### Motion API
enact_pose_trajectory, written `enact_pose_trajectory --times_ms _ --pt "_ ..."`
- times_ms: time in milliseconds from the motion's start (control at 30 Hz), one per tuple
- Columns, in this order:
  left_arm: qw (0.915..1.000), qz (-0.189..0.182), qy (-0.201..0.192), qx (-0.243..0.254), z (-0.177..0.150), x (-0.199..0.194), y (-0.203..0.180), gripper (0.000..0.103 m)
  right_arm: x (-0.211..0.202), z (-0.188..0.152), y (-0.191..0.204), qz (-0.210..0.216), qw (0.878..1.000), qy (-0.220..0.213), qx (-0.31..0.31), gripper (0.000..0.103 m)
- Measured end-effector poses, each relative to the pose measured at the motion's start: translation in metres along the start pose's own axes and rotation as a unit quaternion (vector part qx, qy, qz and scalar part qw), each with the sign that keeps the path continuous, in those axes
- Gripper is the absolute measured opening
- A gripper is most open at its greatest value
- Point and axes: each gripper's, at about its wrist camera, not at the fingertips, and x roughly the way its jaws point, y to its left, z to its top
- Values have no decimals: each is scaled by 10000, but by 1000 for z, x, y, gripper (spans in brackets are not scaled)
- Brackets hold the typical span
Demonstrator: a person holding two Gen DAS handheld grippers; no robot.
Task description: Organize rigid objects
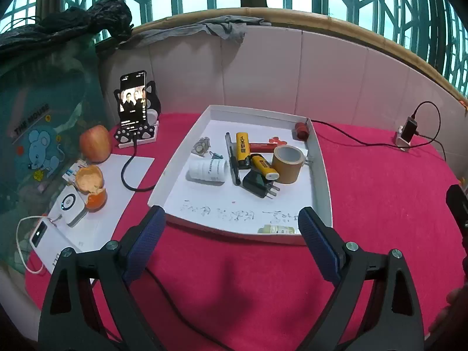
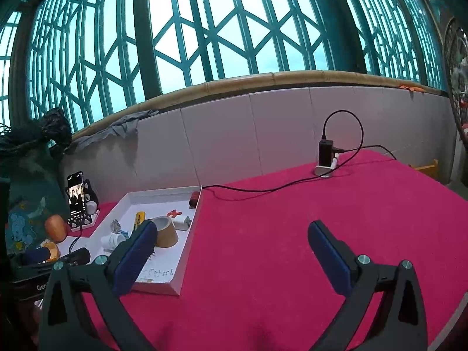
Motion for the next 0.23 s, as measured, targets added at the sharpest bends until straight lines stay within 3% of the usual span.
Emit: enact_pose_trajectory --times_ms 233 --pt "9999 -44 -68 66 -2 -2 -4 93 1 -1 0 -7 10000 51 38 103"
